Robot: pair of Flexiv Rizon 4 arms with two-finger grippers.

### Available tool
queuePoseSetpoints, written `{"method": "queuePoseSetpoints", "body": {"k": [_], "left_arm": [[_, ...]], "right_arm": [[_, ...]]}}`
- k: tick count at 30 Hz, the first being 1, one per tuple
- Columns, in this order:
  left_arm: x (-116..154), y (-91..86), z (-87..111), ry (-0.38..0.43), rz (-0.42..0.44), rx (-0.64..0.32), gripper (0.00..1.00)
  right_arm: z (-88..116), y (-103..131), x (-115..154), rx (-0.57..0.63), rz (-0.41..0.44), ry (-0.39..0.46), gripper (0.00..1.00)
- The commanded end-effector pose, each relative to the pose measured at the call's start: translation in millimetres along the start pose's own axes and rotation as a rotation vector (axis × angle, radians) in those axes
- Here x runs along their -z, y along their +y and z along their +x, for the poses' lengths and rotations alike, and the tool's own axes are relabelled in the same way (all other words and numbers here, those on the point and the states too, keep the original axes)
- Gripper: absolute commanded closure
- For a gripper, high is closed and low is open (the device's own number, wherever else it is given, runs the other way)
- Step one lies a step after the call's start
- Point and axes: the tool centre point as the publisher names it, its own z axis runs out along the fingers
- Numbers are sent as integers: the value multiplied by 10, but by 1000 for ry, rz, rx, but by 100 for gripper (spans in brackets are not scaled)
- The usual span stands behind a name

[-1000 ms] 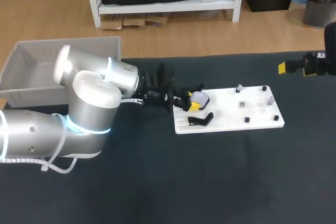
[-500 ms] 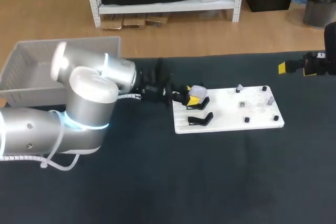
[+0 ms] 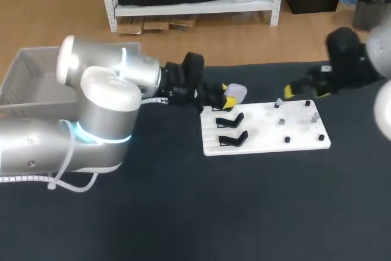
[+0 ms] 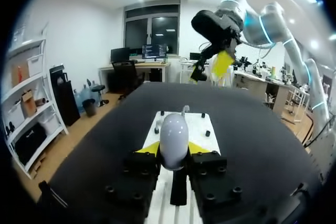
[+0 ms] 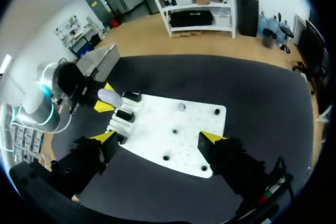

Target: Pick up each earbud case from the left stands, insert the matching earbuds, close the lid, and place the case in the box.

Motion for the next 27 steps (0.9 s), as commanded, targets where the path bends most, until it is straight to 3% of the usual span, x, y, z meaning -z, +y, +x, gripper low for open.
{"method": "queuePoseSetpoints", "body": {"k": [1, 13, 27], "left_arm": [[46, -101, -160, -4, -47, -19, 100], [-153, -94, -317, -7, -41, -50, 100], [-233, -199, -290, -1, -5, -56, 100]], "right_arm": [[-71, 116, -243, 3, -11, 18, 0], [-89, 272, -373, 27, -54, 35, 0], [-138, 304, -419, 35, -57, 36, 0]]}}
